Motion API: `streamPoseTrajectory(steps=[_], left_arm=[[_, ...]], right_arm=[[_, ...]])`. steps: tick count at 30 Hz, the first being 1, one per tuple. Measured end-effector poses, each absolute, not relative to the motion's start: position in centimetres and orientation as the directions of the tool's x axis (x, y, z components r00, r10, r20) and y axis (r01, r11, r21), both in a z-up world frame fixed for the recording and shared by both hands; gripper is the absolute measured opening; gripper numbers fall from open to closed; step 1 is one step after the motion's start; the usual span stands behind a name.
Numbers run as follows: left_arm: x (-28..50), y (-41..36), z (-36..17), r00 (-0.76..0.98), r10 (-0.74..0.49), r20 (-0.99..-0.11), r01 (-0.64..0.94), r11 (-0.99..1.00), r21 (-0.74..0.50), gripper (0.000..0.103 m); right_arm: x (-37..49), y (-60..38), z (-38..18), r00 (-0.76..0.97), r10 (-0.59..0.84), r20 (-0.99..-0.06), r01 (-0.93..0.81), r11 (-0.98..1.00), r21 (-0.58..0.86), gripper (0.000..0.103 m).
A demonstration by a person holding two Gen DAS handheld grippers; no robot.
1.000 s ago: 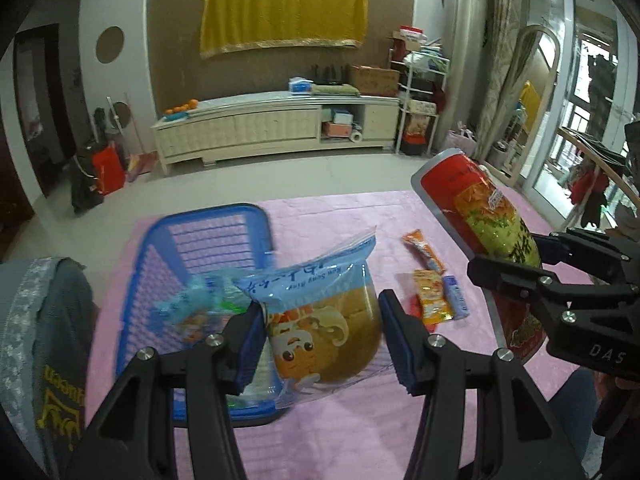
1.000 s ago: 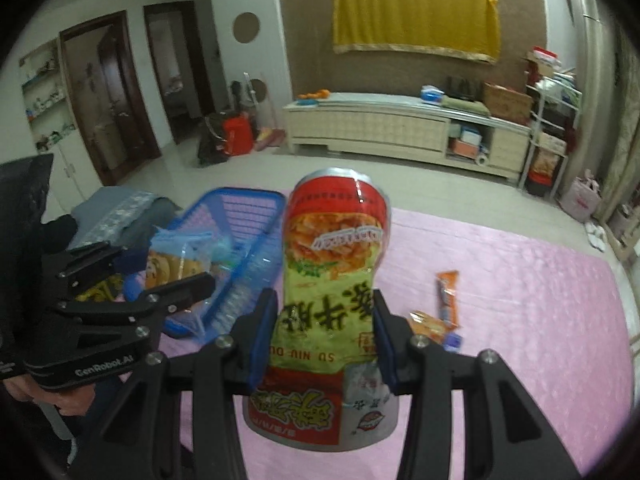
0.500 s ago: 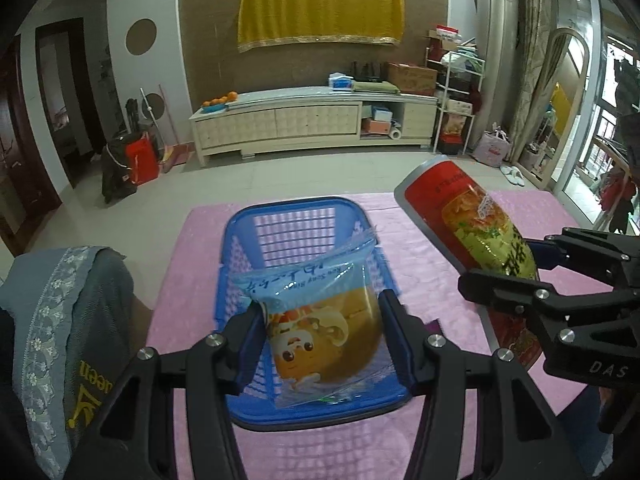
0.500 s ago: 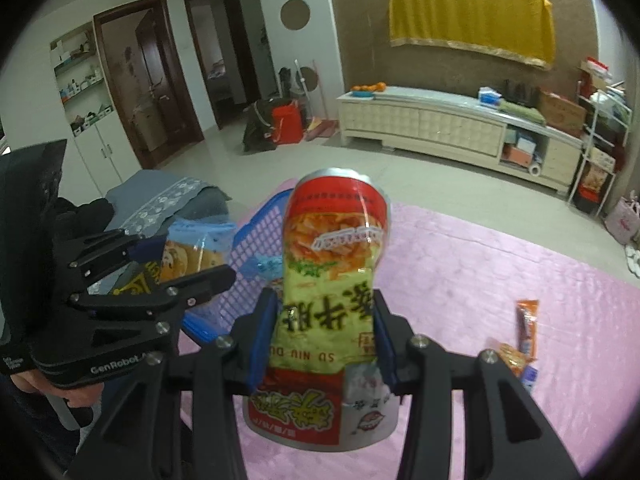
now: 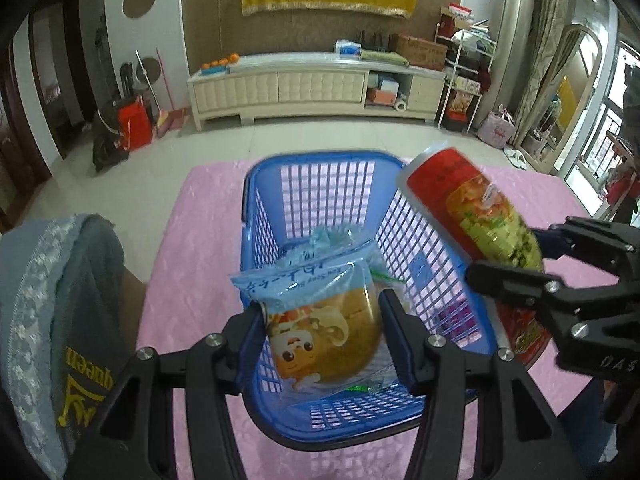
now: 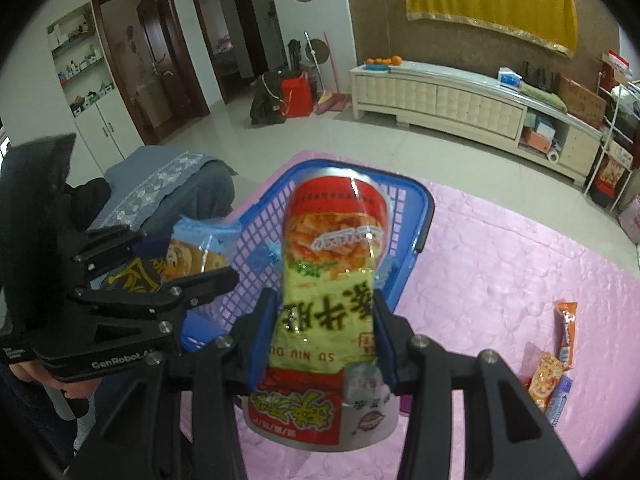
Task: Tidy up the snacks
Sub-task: 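Carry both packs over the basket and open the left gripper to drop the bun pack, then lower the red-green pouch into the basket and open the right gripper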
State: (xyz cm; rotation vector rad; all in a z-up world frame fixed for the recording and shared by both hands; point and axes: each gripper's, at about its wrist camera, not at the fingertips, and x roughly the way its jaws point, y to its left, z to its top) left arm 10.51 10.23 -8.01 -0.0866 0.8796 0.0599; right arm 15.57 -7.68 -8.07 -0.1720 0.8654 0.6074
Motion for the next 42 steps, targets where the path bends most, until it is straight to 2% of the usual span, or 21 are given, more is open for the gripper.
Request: streamPoseTrajectory(steps=[7, 9, 10, 20, 31, 42], left_arm=[[10.1, 10.1, -9.7, 0.616, 0.001, -0.788, -0.072, 0.996, -0.055, 0.053], [9.8, 10.0, -9.5, 0.622, -0.008, -0.783, -0.062, 0.996, -0.059, 0.068], [9.7, 9.9, -9.2, 0.63, -0.003, -0.777, -0.057, 0.997, -0.05, 0.07], [7.7, 10.0, -6.1, 0.679, 0.034, -0.734, -0.067, 0.998, -0.016, 0.079], [6.1, 11.7, -4.4, 0.682, 0.104, -0.724, -0.147, 0.989, 0.004, 0.079], [5.9, 14.6, -5.8, 0.664, 0.136, -0.735, -0.214, 0.977, -0.012, 0.079]], right_arm=[[15.6, -7.1, -8.0, 0.494, 0.411, -0.766, -0.564, 0.822, 0.077, 0.05], [15.3, -7.2, -8.0, 0.494, 0.408, -0.767, -0.565, 0.822, 0.074, 0.05], [15.3, -7.2, -7.9, 0.496, 0.408, -0.767, -0.564, 0.823, 0.073, 0.05], [14.6, -7.8, -5.9, 0.511, 0.43, -0.744, -0.547, 0.83, 0.104, 0.05], [14.5, -5.0, -4.8, 0.501, 0.467, -0.729, -0.598, 0.795, 0.099, 0.05], [16.5, -1.8, -8.1, 0.443, 0.438, -0.782, -0.61, 0.786, 0.095, 0.05]])
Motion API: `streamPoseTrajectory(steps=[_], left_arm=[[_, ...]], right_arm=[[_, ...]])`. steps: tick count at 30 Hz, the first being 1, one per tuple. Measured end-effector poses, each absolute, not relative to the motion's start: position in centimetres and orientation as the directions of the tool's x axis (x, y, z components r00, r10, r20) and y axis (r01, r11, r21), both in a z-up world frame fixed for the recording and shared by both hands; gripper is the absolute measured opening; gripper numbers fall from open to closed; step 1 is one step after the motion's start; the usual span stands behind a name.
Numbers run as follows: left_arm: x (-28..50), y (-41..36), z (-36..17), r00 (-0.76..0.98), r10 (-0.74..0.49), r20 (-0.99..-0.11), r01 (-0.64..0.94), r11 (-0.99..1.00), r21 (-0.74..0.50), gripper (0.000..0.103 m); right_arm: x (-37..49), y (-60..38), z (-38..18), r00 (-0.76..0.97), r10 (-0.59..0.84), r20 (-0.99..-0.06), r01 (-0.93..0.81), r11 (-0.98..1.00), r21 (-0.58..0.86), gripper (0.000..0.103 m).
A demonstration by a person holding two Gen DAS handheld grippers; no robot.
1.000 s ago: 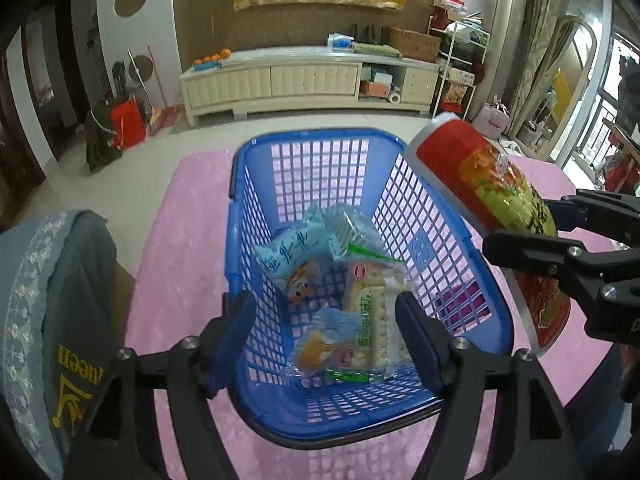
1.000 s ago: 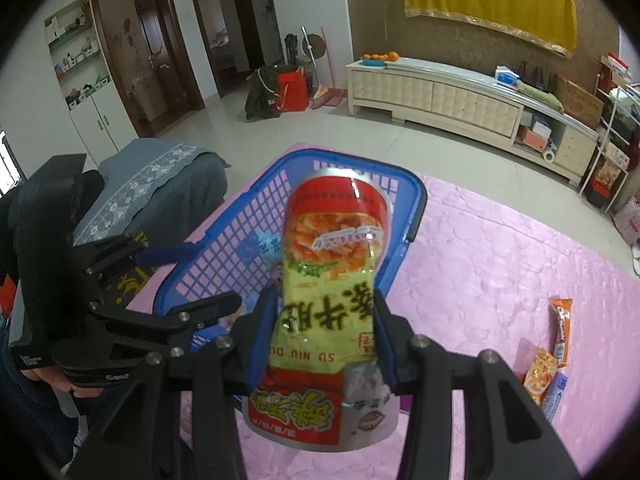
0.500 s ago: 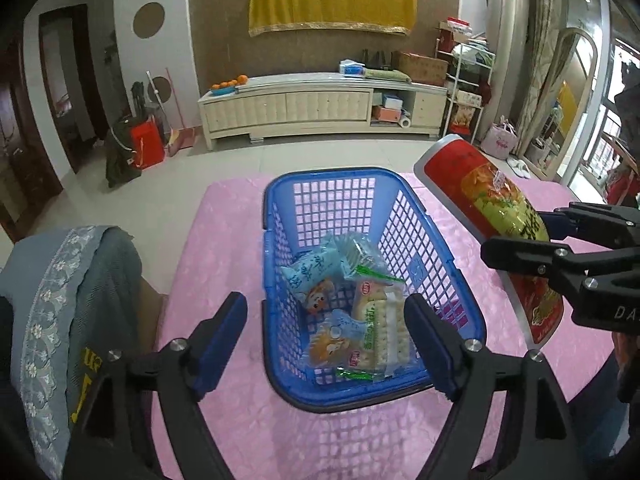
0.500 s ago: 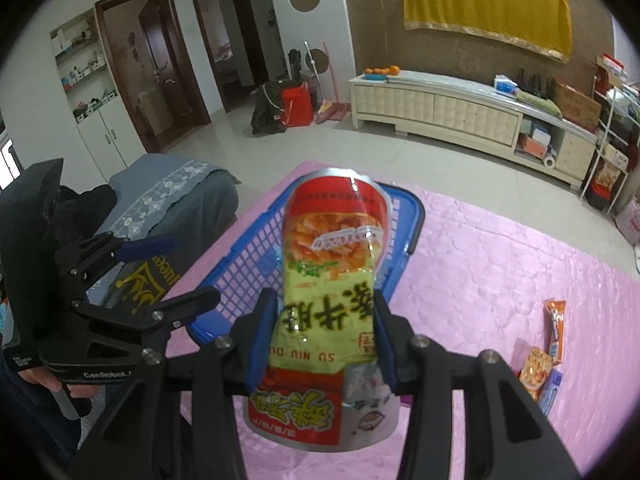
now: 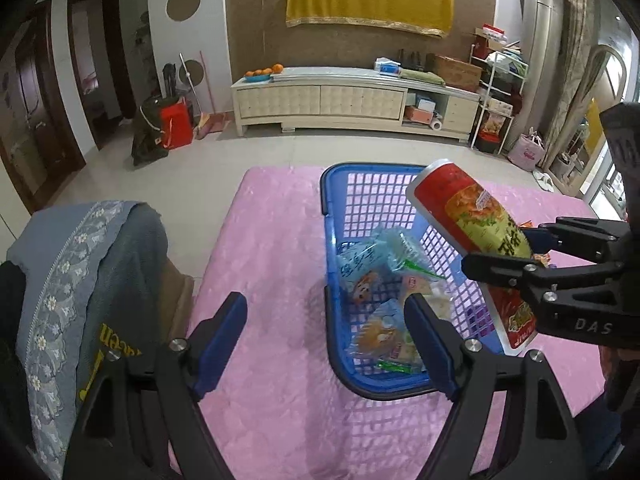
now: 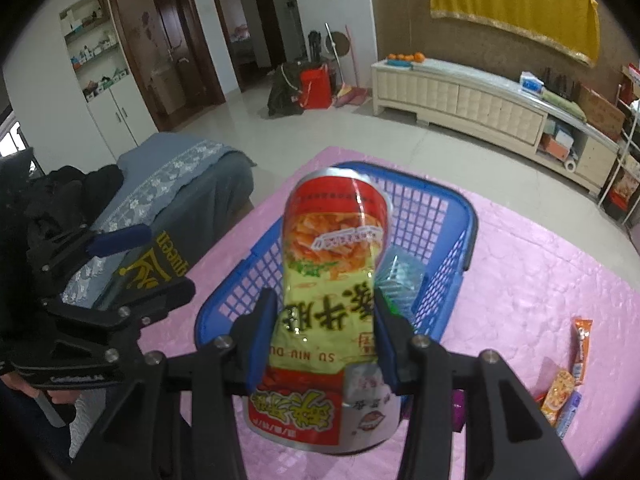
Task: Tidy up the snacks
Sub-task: 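Lower the red-green pouch into the basket and open the right gripper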
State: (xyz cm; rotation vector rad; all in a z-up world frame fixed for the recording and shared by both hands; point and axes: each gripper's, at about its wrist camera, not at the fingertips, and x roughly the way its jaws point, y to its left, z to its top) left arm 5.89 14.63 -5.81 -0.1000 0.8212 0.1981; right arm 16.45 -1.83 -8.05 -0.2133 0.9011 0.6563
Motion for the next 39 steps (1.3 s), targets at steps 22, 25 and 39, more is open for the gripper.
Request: streamPoseTrajectory(steps=[22, 25, 39], left_arm=[[6.5, 15.8, -8.9, 0.642, 0.105, -0.76, -0.209, 0.977, -0.042, 0.079], [6.4, 15.7, -8.6, 0.651, 0.083, -0.754, -0.204, 0.977, -0.068, 0.079], [5.3, 12.0, -6.1, 0.701, 0.03, -0.713, -0.158, 0.981, -0.114, 0.079]], right_arm=[[17.7, -1.0, -11.3, 0.513, 0.243, -0.823, -0.456, 0.89, -0.021, 0.089], [17.0, -1.3, -10.6, 0.521, 0.244, -0.818, -0.472, 0.881, -0.039, 0.096], [13.6, -6.6, -6.7, 0.586, 0.272, -0.764, -0.461, 0.887, -0.038, 0.097]])
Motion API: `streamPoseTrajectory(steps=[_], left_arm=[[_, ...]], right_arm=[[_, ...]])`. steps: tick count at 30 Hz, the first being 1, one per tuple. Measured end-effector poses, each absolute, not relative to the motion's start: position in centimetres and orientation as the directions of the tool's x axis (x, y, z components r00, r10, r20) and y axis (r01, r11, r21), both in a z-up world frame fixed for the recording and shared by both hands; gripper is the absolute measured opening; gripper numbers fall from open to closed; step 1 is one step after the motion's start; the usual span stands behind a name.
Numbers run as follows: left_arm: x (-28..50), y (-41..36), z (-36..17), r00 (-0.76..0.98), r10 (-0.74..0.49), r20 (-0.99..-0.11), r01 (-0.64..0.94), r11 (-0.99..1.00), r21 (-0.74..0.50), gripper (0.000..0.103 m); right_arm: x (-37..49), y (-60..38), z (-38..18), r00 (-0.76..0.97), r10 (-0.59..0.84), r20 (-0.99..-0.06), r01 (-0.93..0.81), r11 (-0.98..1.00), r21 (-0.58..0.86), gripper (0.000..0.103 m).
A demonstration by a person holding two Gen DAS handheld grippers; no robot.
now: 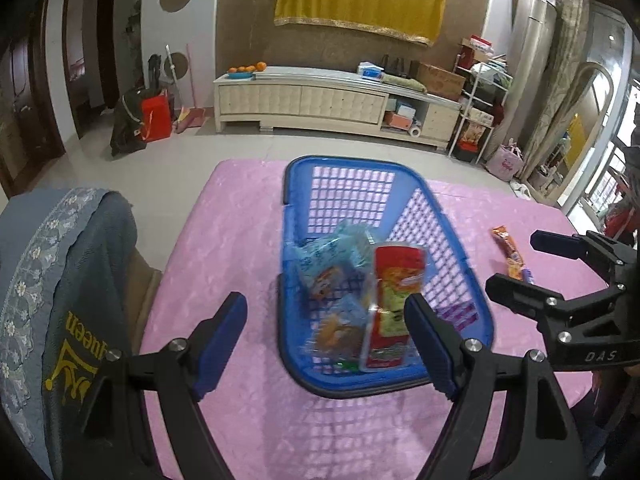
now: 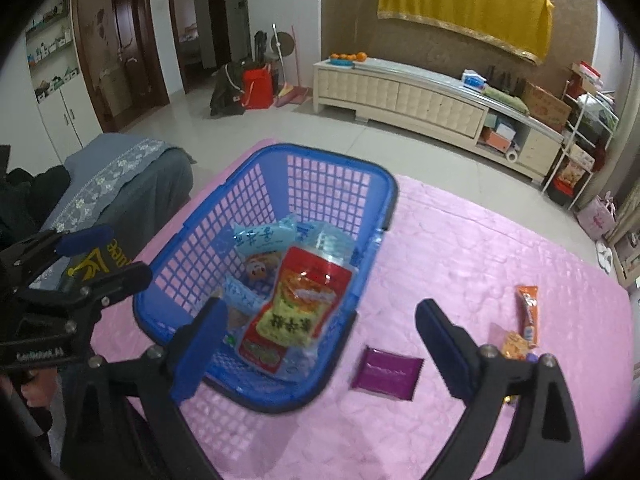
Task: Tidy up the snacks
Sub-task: 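Lower the red-green pouch into the basket and open the right gripper, then move both grippers back to the remaining snacks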
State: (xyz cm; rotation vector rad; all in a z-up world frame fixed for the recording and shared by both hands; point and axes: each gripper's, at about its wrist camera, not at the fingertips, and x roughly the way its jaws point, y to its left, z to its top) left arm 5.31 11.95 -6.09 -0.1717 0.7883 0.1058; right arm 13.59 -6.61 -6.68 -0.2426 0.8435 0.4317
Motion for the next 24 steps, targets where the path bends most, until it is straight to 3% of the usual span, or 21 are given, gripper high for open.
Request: streamPoseTrajectory(steps=[10, 24], left_arm=[[5.2, 4.9, -4.1, 0.73, -0.014, -0.684, -0.054, 0.996, -0.078, 0.081], [7.5, -3.8, -4.0, 0.721, -0.098, -0.686, 0.057, 0.995, -0.083, 0.084]], right_arm=[[11.0, -12.3, -3.9, 0.647, 0.276, -0.711, -0.427, 0.904, -0.037, 0.102], [9.7, -21.7, -3.8, 0.68, 0.197, -0.706, -0.325, 0.944, -0.05, 0.102]])
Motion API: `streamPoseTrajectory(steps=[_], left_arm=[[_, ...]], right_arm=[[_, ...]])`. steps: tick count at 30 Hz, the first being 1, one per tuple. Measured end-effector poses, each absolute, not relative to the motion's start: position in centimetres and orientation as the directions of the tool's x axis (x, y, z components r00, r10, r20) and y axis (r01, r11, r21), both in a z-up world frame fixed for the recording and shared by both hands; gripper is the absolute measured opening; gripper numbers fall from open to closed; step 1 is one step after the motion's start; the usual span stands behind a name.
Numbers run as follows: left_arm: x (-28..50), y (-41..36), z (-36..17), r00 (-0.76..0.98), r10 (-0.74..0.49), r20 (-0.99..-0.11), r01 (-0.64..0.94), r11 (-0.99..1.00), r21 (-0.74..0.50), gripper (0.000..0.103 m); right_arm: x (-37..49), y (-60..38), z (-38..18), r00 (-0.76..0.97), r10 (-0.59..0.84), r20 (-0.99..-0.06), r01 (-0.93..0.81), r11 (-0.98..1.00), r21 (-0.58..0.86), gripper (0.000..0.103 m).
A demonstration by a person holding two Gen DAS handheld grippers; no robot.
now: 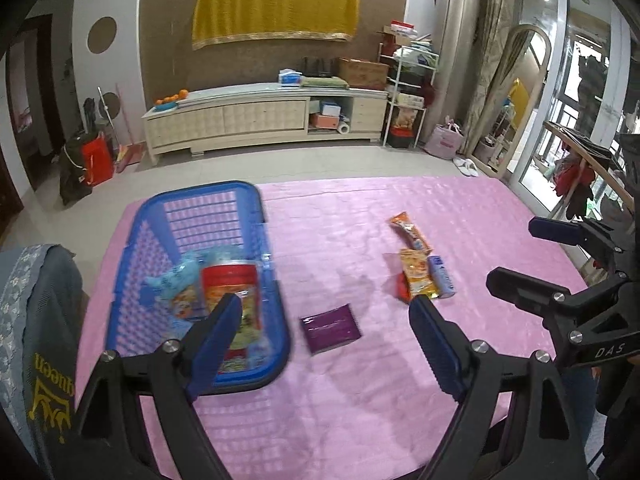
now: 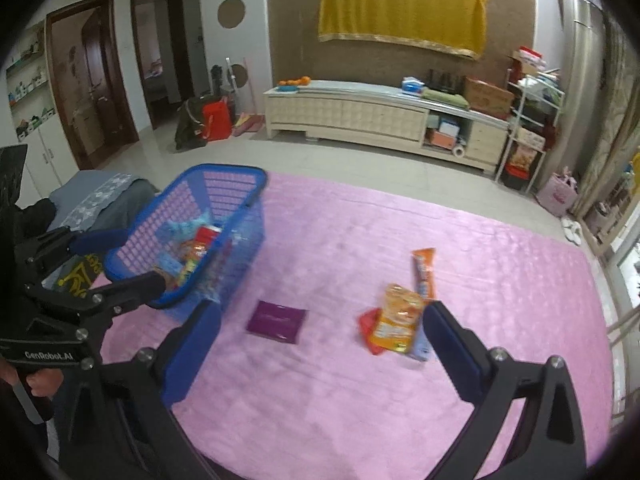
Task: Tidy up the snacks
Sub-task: 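Move both grippers back to the remaining snacks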
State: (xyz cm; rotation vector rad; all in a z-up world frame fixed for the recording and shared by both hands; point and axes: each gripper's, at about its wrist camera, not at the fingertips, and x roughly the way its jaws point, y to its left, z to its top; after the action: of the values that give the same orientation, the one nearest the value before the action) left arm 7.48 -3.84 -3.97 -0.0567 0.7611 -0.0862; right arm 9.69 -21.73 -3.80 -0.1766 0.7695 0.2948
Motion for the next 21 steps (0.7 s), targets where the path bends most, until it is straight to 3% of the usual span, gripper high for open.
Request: streamPoseTrajectory(steps=[9, 21], left_arm=[[10.9, -8.8, -5.4, 0.68, -0.173, -0.713, 0.153, 0.984, -0.093, 0.084], [14.9, -13.5, -8.2, 0.634, -0.159, -0.757, 0.224, 0.974, -0.016, 0.087]], right_arm=[[10.5, -27.1, -5.3, 0.677, 0.142, -0.723, -0.248, 0.968, -0.042, 0.103], [12.9, -31.3, -8.8, 0.631, 0.102, -0.769, -0.191, 0.981, -0.027, 0.103]])
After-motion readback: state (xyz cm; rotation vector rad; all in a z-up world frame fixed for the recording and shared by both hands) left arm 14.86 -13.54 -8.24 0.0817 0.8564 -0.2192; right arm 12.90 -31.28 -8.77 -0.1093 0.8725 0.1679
